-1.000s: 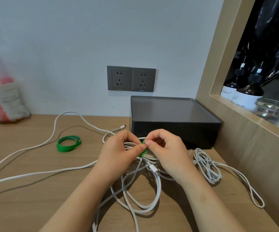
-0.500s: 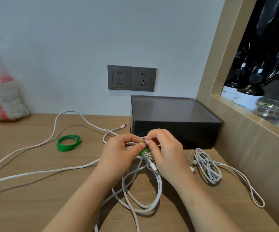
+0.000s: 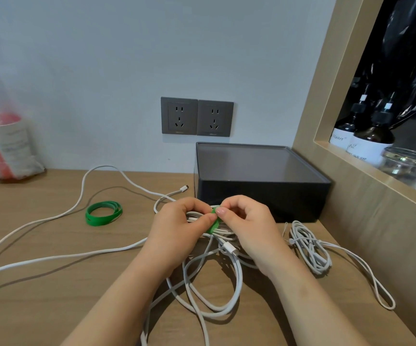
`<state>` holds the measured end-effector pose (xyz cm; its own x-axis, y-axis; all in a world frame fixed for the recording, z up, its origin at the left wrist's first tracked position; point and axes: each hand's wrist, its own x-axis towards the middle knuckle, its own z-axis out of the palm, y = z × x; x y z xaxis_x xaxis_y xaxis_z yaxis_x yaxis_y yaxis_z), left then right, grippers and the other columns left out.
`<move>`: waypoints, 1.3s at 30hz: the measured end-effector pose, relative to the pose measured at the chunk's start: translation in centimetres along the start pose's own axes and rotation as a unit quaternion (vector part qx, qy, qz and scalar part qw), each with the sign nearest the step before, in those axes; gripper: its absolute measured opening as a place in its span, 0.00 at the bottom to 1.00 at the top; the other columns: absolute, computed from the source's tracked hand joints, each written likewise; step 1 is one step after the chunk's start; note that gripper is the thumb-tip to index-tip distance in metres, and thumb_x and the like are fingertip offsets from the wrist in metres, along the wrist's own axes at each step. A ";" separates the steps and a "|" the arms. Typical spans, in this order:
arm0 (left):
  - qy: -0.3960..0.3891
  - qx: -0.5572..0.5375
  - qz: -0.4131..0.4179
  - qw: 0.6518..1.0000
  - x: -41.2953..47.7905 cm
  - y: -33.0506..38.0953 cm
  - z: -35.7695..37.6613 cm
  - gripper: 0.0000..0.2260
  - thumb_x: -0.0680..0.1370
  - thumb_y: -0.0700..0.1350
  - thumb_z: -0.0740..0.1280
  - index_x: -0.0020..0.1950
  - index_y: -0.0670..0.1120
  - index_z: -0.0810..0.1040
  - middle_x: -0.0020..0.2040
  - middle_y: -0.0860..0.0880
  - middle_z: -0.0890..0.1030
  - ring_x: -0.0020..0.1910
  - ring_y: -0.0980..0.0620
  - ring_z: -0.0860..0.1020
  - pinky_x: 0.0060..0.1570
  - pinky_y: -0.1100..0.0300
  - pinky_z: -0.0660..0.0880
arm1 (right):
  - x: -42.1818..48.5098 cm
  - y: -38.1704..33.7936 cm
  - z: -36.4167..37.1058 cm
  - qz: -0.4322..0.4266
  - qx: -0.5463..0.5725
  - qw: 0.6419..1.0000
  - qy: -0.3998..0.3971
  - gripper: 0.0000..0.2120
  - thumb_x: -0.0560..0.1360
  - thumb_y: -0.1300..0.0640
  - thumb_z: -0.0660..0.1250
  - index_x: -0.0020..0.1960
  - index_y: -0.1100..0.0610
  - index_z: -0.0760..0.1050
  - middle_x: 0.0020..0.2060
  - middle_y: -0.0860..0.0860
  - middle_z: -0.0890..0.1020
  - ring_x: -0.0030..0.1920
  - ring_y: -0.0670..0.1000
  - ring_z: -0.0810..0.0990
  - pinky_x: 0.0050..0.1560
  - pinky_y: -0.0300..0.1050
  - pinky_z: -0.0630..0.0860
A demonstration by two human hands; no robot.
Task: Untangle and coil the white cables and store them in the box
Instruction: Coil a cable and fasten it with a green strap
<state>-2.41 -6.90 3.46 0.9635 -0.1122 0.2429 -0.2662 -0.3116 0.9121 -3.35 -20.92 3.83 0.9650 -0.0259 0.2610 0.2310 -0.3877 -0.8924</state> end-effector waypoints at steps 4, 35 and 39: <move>0.013 0.035 0.009 0.999 0.0 0.1 0.4 0.02 0.76 0.43 0.67 0.45 0.49 0.79 0.42 0.55 0.80 0.43 0.58 0.78 0.40 0.70 0.74 | -0.1 0.1 0.3 -0.034 -0.055 0.998 0.006 0.07 0.77 0.54 0.63 0.42 0.45 0.72 0.37 0.43 0.76 0.39 0.39 0.76 0.35 0.27 0.71; -0.134 0.032 0.027 0.990 -1.5 0.3 1.6 0.13 0.77 0.48 0.67 0.57 0.62 0.70 0.55 0.62 0.75 0.53 0.61 0.76 0.46 0.68 0.76 | -5.4 1.4 -7.0 -0.008 -0.102 0.974 0.204 0.07 0.74 0.61 0.68 0.42 0.52 0.72 0.37 0.47 0.77 0.40 0.47 0.77 0.34 0.35 0.72; -0.142 0.063 0.034 0.987 -1.6 0.7 2.1 0.09 0.78 0.49 0.66 0.54 0.61 0.72 0.54 0.59 0.77 0.50 0.60 0.78 0.47 0.66 0.76 | -6.2 2.8 -9.9 -0.046 -0.266 0.915 0.300 0.09 0.68 0.68 0.70 0.38 0.57 0.74 0.37 0.48 0.76 0.39 0.50 0.73 0.36 0.38 0.62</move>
<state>-4.21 -8.93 2.99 0.9019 -0.3914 0.1827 -0.3479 -0.4074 0.8444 -9.94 -30.97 3.33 0.6658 -0.4104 0.6232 0.0597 -0.8032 -0.5927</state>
